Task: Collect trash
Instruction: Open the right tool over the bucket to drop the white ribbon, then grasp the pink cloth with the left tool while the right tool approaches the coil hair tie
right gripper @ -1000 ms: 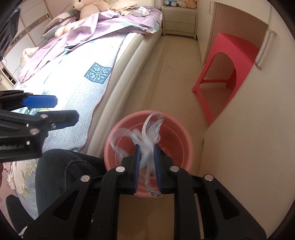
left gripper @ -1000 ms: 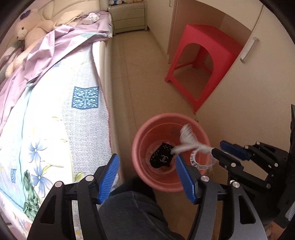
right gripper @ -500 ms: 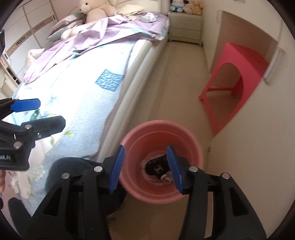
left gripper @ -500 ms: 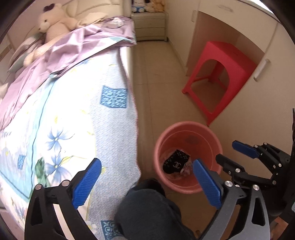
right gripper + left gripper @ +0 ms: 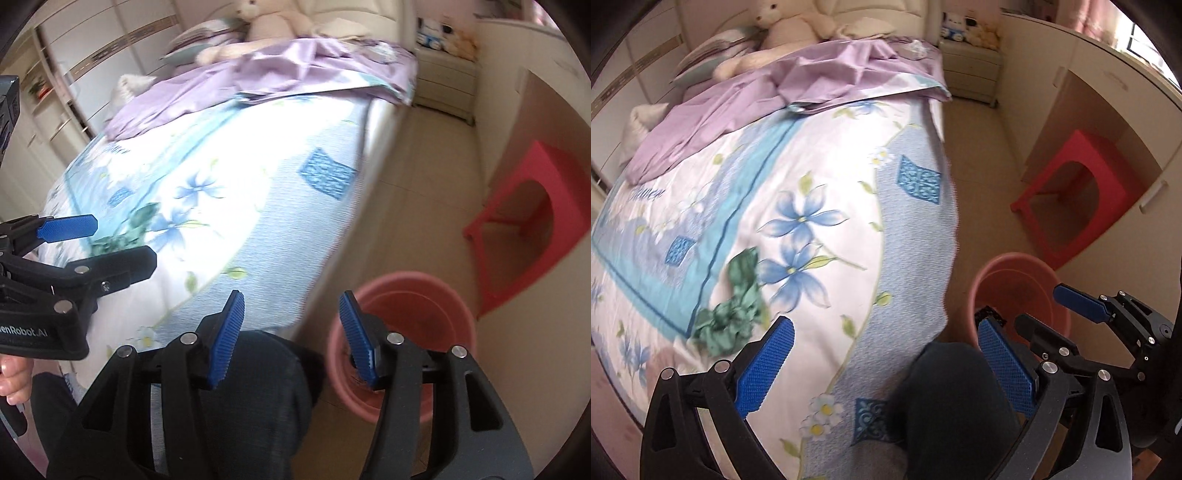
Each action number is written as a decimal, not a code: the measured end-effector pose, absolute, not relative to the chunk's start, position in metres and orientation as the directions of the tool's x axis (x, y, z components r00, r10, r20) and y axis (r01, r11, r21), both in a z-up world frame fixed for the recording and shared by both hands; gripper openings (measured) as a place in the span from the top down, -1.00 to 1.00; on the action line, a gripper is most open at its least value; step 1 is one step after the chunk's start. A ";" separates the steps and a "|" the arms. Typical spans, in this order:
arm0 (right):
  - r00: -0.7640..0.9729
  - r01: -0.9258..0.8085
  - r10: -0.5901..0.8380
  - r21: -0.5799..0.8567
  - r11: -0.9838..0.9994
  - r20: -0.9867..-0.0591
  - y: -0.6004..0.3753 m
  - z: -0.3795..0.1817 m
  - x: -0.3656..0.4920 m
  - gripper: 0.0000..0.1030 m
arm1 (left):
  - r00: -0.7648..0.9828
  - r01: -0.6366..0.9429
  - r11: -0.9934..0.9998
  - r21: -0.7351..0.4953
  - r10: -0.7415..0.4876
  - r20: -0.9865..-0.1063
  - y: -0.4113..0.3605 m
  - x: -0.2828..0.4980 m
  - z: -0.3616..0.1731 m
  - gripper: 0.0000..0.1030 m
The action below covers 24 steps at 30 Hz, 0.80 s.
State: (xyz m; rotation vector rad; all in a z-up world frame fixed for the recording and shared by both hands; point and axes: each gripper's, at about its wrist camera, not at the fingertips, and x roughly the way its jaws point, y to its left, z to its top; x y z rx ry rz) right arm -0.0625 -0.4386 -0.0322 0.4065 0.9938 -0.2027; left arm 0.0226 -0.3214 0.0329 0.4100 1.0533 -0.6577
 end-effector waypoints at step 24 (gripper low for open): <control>0.533 0.046 0.157 0.213 0.976 -0.831 -0.280 0.001 0.003 -0.12 | 0.399 0.381 0.924 -0.016 -0.180 -0.899 -0.122 0.056 0.032 -0.90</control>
